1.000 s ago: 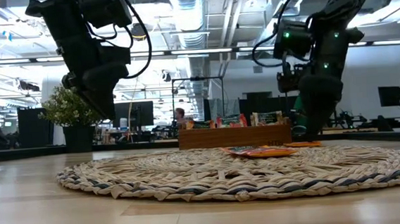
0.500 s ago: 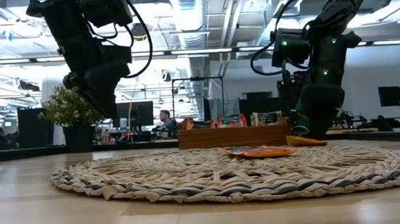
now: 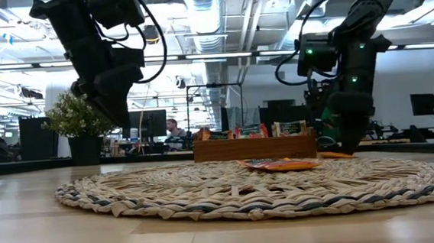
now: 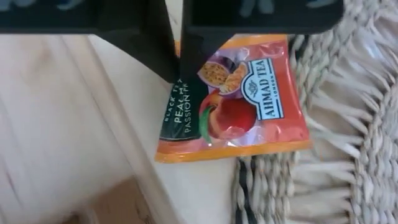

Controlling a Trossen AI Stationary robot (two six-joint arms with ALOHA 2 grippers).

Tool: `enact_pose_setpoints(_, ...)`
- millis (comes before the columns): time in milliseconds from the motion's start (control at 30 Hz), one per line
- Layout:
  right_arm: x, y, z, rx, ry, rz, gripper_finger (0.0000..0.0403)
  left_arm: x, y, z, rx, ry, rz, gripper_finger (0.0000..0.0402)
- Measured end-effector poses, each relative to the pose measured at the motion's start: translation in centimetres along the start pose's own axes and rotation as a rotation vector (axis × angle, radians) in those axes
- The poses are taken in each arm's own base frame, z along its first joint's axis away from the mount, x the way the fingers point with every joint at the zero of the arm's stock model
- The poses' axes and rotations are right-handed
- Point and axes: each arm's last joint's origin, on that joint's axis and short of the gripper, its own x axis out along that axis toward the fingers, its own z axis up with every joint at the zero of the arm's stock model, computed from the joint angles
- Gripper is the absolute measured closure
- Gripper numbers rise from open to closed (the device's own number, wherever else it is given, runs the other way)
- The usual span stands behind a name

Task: Pick & Place Tea
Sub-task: Put the orange tea bag into the left section of the wooden organizer

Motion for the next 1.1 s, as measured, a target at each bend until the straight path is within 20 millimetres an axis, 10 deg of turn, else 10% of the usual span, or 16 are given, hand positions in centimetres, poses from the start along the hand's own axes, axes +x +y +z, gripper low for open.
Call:
enact_pose_setpoints(533,-6.0,2.5,-1.7,-0.111,-0.054,-0.102,0.0402,-0.3,-1.1,1.4,0.055,-0.093,-0.146,0.0289)
enact_pose_setpoints(1100,-16.1,9.3,5.3,-0.584,-0.510,-0.551,0.0403,-6.3,1.1,12.0,-0.235,-0.379,-0.224,0.0289)
